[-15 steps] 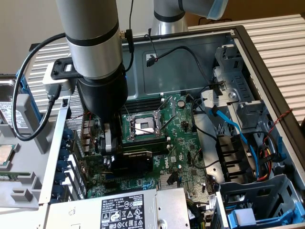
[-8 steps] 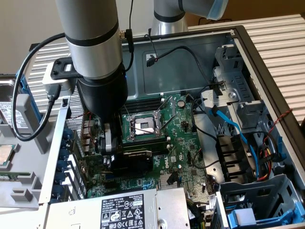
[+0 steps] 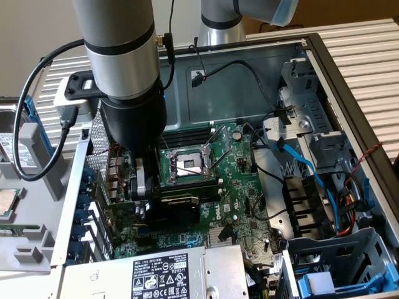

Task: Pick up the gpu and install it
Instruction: 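Press down on the gpu until it lock into place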

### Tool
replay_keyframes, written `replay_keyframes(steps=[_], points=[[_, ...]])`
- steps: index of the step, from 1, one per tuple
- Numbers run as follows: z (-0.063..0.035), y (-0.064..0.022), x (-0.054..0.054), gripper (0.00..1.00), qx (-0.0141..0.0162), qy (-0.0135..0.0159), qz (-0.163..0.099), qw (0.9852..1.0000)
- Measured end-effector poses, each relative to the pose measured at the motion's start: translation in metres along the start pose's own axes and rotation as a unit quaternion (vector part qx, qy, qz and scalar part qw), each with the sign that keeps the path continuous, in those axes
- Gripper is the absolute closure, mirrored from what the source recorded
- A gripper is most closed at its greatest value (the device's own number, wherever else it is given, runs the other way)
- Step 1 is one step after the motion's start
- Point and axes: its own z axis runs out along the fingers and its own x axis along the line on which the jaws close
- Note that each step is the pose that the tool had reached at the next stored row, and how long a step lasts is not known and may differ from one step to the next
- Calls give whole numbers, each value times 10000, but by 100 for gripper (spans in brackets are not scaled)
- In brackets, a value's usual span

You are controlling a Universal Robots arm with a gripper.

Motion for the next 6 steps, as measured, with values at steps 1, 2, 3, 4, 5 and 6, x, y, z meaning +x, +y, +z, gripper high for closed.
replay_keyframes(steps=[1,2,3,4,5,6], points=[[0,0,0,90,0,0,0,10000],[0,0,0,90,0,0,0,10000],[0,0,0,90,0,0,0,10000],[0,0,0,90,0,0,0,10000],[0,0,0,90,0,0,0,10000],[0,0,0,90,0,0,0,10000]])
